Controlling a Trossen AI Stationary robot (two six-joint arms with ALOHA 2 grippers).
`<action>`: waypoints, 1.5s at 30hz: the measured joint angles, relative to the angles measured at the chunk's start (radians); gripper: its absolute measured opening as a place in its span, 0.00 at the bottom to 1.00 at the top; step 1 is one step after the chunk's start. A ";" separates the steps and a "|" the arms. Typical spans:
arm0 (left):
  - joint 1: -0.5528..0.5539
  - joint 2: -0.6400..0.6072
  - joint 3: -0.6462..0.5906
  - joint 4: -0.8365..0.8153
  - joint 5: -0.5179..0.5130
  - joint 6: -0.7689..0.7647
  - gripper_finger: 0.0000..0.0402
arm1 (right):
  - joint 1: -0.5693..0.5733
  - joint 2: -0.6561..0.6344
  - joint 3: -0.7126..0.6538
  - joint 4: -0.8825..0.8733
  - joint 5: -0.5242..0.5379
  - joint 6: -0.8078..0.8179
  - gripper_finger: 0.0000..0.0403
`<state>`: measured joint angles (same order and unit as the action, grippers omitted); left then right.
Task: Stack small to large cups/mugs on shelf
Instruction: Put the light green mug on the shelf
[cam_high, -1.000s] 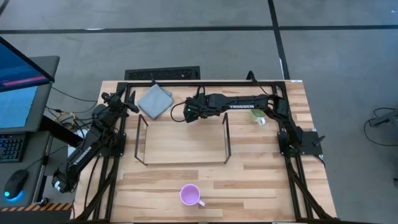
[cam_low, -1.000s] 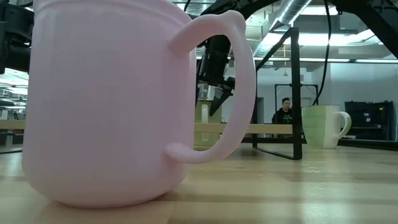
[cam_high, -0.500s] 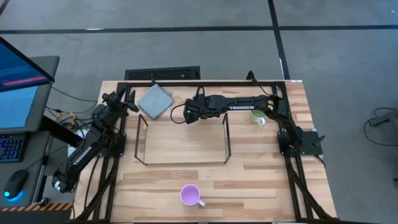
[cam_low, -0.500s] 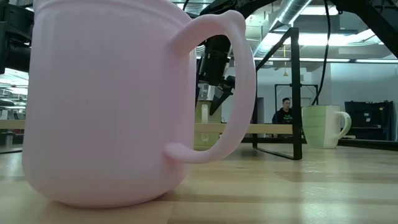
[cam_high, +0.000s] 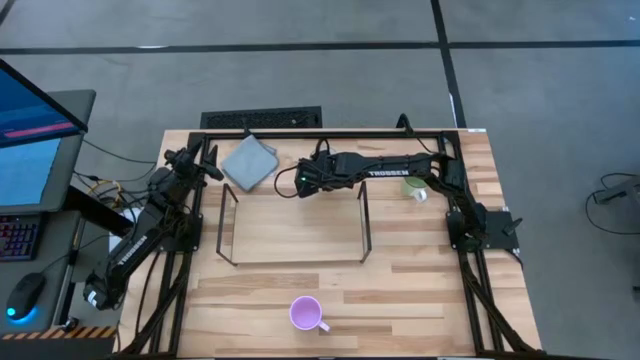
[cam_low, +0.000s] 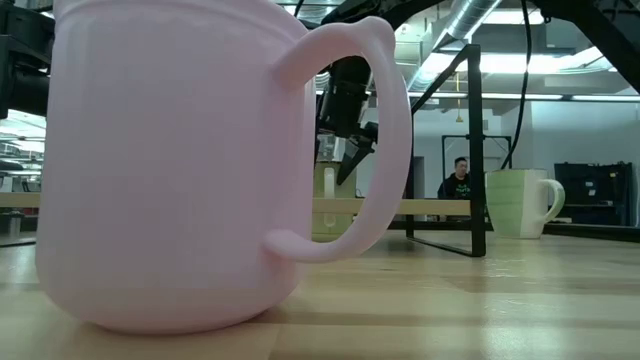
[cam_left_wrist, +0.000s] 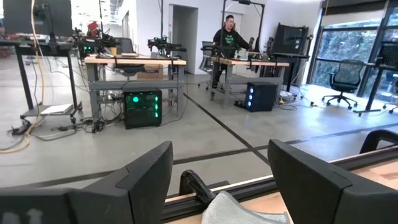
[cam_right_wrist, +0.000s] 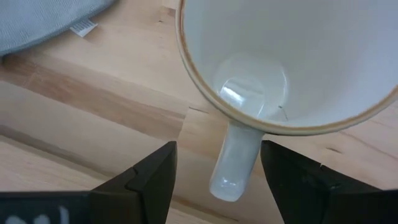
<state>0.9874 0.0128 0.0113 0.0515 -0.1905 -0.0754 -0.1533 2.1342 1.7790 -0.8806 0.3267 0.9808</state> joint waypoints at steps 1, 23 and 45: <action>0.000 0.000 0.000 0.000 0.000 0.000 0.63 | 0.001 0.000 0.000 0.000 0.001 0.008 0.63; 0.000 0.000 0.000 0.000 0.000 -0.019 0.63 | 0.001 0.000 0.000 -0.008 0.008 0.022 0.55; 0.000 0.000 0.000 0.000 0.000 -0.019 0.63 | 0.000 -0.001 0.000 -0.009 0.015 -0.037 0.20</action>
<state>0.9873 0.0128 0.0112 0.0513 -0.1905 -0.0944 -0.1528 2.1334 1.7790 -0.8898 0.3420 0.9436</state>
